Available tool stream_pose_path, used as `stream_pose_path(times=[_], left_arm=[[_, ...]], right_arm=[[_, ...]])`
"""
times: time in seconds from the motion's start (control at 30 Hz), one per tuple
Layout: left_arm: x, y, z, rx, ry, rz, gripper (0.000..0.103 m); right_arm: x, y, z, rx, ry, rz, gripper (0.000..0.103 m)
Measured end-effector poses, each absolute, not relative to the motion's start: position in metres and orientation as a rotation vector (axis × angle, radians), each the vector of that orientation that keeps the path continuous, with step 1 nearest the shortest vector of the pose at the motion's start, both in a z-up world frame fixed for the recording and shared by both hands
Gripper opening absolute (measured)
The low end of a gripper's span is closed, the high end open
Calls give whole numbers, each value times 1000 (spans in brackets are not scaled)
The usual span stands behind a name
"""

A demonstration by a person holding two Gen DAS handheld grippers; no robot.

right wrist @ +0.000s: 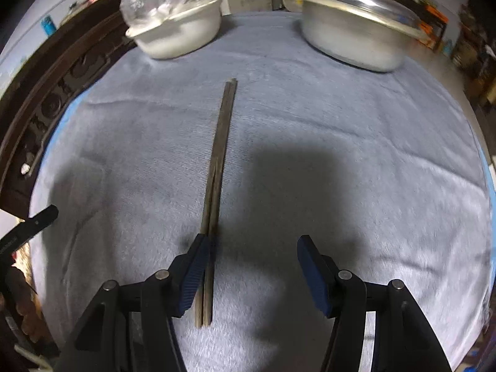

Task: Organize utensils
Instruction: 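Pinch a dark chopstick with the right tool while the left tool pinches the last one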

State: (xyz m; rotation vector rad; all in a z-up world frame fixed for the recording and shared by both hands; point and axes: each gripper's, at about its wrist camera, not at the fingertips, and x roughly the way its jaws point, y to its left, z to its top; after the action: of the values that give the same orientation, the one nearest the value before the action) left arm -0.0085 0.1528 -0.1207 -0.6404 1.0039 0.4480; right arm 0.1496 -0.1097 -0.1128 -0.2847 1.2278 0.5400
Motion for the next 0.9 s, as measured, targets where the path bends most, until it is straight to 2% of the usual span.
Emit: stream_pose_path(times=[0.73,0.87,0.9], left_arm=[[12,157,-122,-602,1011,403,69],[24,159,-119,-582,1021,402,69],[28,159,-118,-577,1027,399,69]], right_arm=[[169,-98,-122,-305,1231,478,62],[185,-90,-121,-323,1242,480,42],[188,-91,-120,-326,1252,474,32]])
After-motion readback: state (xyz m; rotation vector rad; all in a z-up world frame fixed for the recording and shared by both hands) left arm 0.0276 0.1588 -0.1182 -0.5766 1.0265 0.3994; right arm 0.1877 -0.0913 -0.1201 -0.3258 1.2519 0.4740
